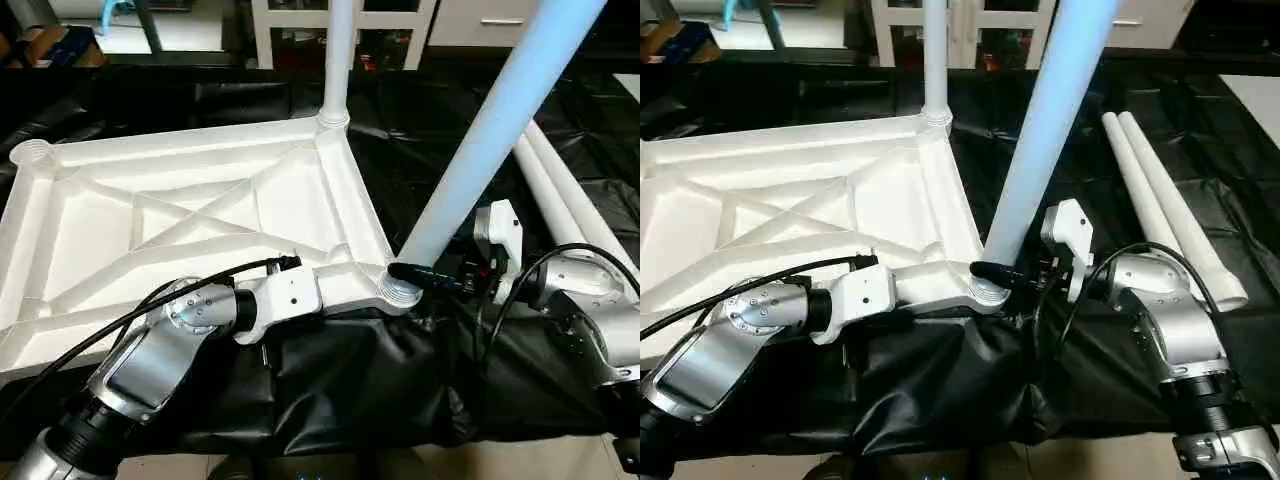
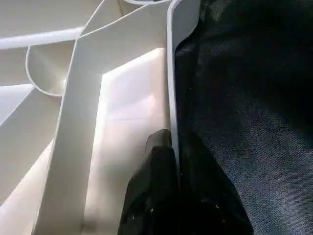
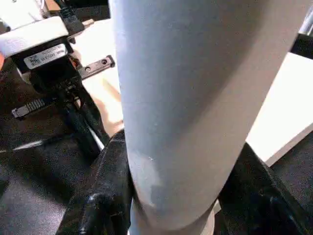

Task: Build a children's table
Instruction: Insert table leg to table base

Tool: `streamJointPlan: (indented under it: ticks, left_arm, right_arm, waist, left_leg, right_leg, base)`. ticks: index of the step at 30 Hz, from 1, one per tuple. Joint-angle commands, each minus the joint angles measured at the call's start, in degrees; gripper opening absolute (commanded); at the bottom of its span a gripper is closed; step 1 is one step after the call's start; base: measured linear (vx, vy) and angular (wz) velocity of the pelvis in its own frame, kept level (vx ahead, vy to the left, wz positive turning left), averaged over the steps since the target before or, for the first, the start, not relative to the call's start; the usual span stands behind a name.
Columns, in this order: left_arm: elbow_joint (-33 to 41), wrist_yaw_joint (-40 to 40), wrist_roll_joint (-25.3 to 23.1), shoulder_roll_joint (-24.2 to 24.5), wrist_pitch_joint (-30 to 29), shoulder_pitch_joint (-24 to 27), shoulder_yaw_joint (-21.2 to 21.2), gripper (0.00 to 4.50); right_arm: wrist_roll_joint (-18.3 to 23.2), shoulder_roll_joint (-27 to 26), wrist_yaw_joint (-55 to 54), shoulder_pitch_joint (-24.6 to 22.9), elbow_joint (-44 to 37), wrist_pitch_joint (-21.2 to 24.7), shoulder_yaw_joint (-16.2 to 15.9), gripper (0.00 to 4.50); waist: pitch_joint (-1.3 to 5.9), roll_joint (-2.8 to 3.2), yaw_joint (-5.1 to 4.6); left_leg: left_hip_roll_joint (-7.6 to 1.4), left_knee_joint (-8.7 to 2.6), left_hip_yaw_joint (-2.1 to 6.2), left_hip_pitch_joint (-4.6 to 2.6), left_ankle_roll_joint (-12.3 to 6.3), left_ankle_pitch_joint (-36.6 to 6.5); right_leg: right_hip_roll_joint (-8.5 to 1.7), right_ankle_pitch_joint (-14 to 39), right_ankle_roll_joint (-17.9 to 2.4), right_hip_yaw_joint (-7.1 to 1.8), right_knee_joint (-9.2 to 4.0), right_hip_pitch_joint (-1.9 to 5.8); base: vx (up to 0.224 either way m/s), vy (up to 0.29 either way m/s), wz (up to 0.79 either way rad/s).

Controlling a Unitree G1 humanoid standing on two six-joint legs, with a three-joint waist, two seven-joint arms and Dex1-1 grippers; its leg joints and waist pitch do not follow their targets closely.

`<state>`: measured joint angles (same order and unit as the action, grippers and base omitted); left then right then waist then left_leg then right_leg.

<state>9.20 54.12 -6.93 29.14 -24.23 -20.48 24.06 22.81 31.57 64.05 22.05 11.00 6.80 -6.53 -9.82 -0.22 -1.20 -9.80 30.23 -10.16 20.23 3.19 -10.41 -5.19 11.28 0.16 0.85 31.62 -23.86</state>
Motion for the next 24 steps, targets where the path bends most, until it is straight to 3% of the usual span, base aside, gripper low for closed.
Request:
streamJointPlan:
  ticks: [1,5,11,15,19,20,22,24]
  left_arm:
    - [-0.29,0.60,0.76,-1.02,0.88,1.14,2.77,0.00]
    - [-0.30,0.39,0.70,-1.07,0.95,1.19,2.68,0.00]
    - [-0.39,0.28,0.52,-1.12,1.02,1.26,2.58,0.00]
    - [-0.51,0.28,0.42,-1.21,1.10,1.22,2.58,0.00]
    - [-0.61,0.34,0.33,-1.30,1.15,1.22,2.52,0.00]
    - [-0.56,0.39,0.31,-1.28,1.14,1.27,2.50,0.00]
    - [-0.43,0.45,0.31,-1.22,1.12,1.36,2.45,0.00]
    - [-0.33,0.51,0.31,-1.11,1.13,1.48,2.41,0.00]
  right_arm:
    - [-7.25,-0.67,-1.24,-4.23,7.74,3.29,-6.36,1.85]
    - [-8.14,-1.19,-2.06,-4.10,7.73,1.28,-6.05,1.85]
    - [-6.02,-1.96,-1.83,-3.58,5.79,0.82,-4.54,1.85]
    - [-6.42,-1.94,-1.61,-3.27,5.75,-0.46,-4.55,1.85]
    - [-5.67,-2.22,-0.80,-3.01,5.60,-0.20,-4.31,1.85]
    - [-5.55,-2.29,-1.04,-2.96,5.41,-0.03,-4.10,2.20]
    - [-5.16,-2.32,-1.01,-2.90,4.96,0.70,-3.94,2.20]
    - [-4.74,-2.42,-1.05,-2.85,4.32,1.11,-3.73,2.60]
  waist:
    - [0.61,-0.15,0.29]
    - [0.63,-0.18,0.35]
    - [0.56,-0.23,0.26]
    - [0.72,-0.13,0.26]
    - [0.70,-0.16,0.30]
    - [0.78,-0.11,0.34]
    - [0.78,-0.12,0.33]
    - [0.89,-0.07,0.36]
  left_leg:
    - [-2.94,-4.73,1.80,0.07,-1.70,-26.36]
    - [-2.98,-4.70,1.59,0.09,-1.86,-25.67]
    - [-2.96,-4.81,1.80,0.03,-1.67,-27.00]
    - [-3.07,-4.89,1.56,0.14,-1.79,-25.15]
    - [-3.01,-4.81,1.38,0.07,-1.93,-25.09]
    - [-3.04,-4.75,1.33,-0.05,-1.92,-24.94]
    - [-3.03,-4.76,1.31,0.02,-1.99,-24.52]
    - [-3.05,-4.71,1.25,0.01,-2.06,-23.82]
  right_leg:
    - [-2.71,33.14,-6.38,-1.72,-5.14,0.37]
    - [-2.67,30.91,-7.35,-1.78,-4.98,0.44]
    - [-2.79,34.33,-6.26,-1.76,-5.23,0.30]
    - [-2.60,29.10,-7.68,-1.71,-4.93,0.60]
    - [-2.61,28.44,-8.28,-1.76,-4.91,0.63]
    - [-2.66,28.36,-8.42,-1.79,-4.92,0.61]
    - [-2.63,27.72,-8.64,-1.79,-4.85,0.71]
    - [-2.62,26.51,-9.06,-1.80,-4.73,0.80]
  base:
    - [0.000,0.000,0.00]
    - [0.000,0.000,0.00]
    - [0.000,0.000,0.00]
    - [0.000,0.000,0.00]
    - [0.000,0.000,0.00]
    - [0.000,0.000,0.00]
    - [0.000,0.000,0.00]
    - [0.000,0.000,0.00]
